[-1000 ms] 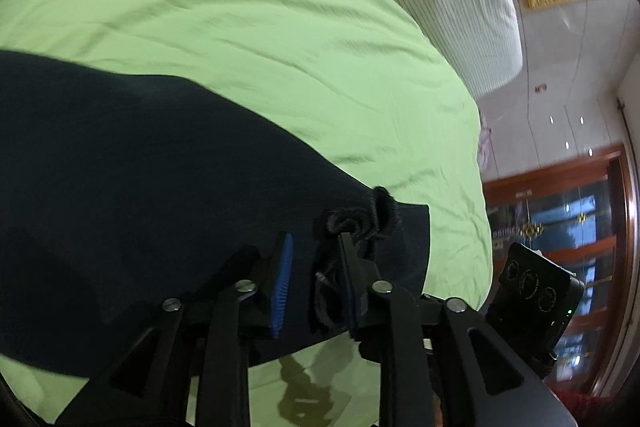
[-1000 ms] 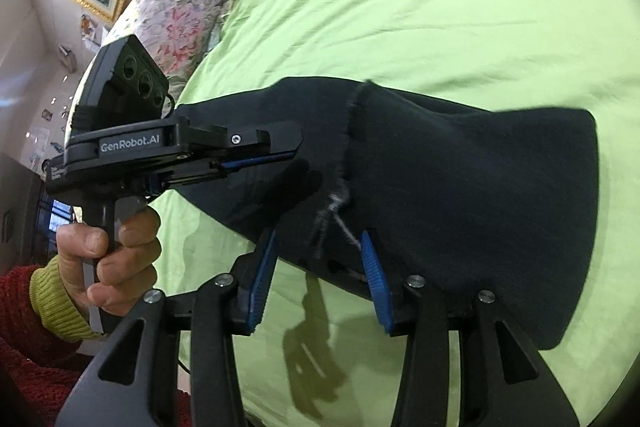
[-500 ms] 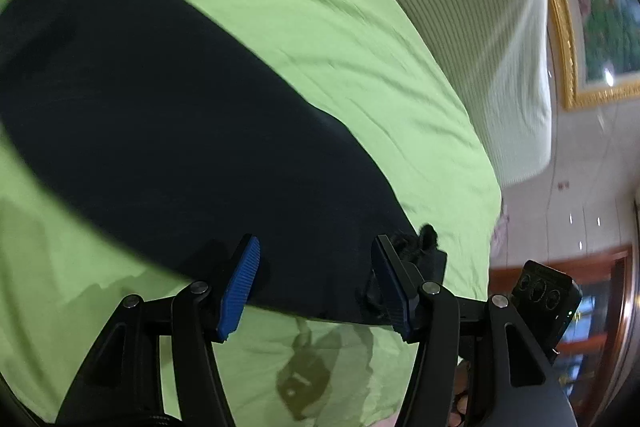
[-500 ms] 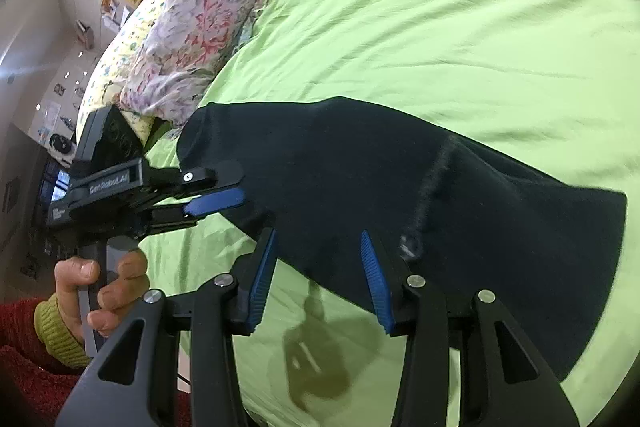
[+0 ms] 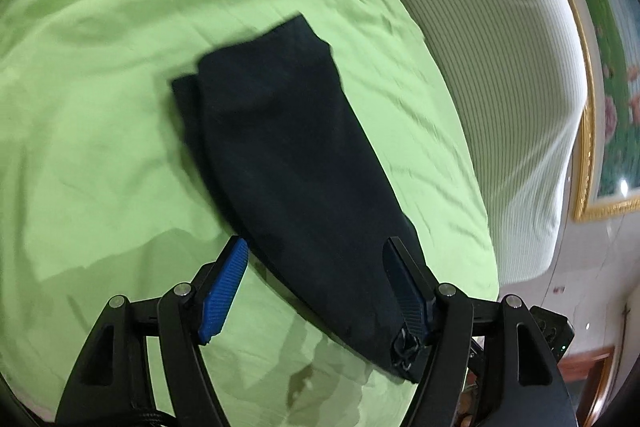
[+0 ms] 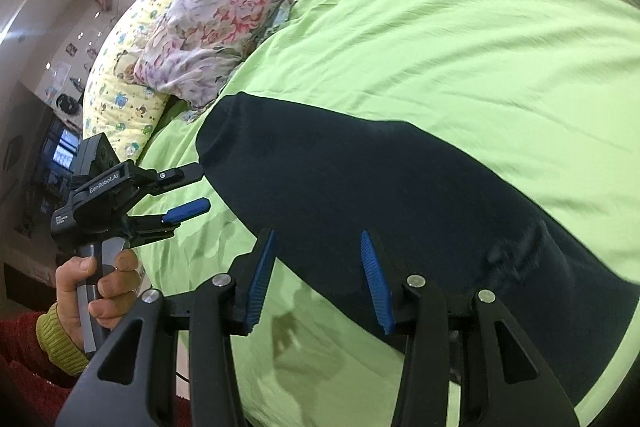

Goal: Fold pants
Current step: 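Lower the folded pants and open both grippers, then grasp the folded edge of the pants with the left gripper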

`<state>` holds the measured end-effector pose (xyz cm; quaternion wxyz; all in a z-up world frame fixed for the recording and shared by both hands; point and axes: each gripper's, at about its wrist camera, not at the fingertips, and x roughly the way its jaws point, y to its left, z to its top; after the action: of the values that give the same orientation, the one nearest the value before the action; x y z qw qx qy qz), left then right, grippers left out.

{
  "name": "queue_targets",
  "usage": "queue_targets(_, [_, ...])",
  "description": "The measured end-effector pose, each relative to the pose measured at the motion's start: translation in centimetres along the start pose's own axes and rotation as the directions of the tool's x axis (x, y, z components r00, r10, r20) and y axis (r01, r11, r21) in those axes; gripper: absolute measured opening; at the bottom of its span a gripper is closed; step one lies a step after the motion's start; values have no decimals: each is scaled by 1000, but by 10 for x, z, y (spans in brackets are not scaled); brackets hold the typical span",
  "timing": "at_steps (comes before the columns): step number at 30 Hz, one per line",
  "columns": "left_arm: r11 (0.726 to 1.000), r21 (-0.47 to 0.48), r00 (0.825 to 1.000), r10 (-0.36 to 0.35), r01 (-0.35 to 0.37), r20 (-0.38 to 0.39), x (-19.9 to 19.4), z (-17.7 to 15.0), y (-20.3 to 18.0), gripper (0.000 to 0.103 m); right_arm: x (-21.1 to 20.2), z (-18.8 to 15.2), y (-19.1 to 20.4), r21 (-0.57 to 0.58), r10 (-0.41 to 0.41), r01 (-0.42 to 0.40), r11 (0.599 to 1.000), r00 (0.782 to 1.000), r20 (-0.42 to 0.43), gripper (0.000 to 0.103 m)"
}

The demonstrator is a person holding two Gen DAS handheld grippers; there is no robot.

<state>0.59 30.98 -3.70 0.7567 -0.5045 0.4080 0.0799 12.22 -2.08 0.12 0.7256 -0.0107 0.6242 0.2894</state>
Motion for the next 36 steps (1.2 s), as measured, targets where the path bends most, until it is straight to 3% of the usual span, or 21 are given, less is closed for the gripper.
queue_targets(13, [997,-79,1000,-3,5,24,-3,21,28,72,41,55,29,-96,32,-36,995,998,-46,46])
queue_targets(24, [992,-125,999,20,-16,36,12,33,41,73,103,113,48,-190,55,-86,978,985,-163,46])
queue_targets(31, [983,-184,998,-12,23,57,19,40,56,72,156,149,58,-248,93,-157,956,964,-250,46])
queue_targets(36, [981,-190,997,-23,36,71,23,45,59,70,197,168,68,-324,74,-189,927,939,-336,46])
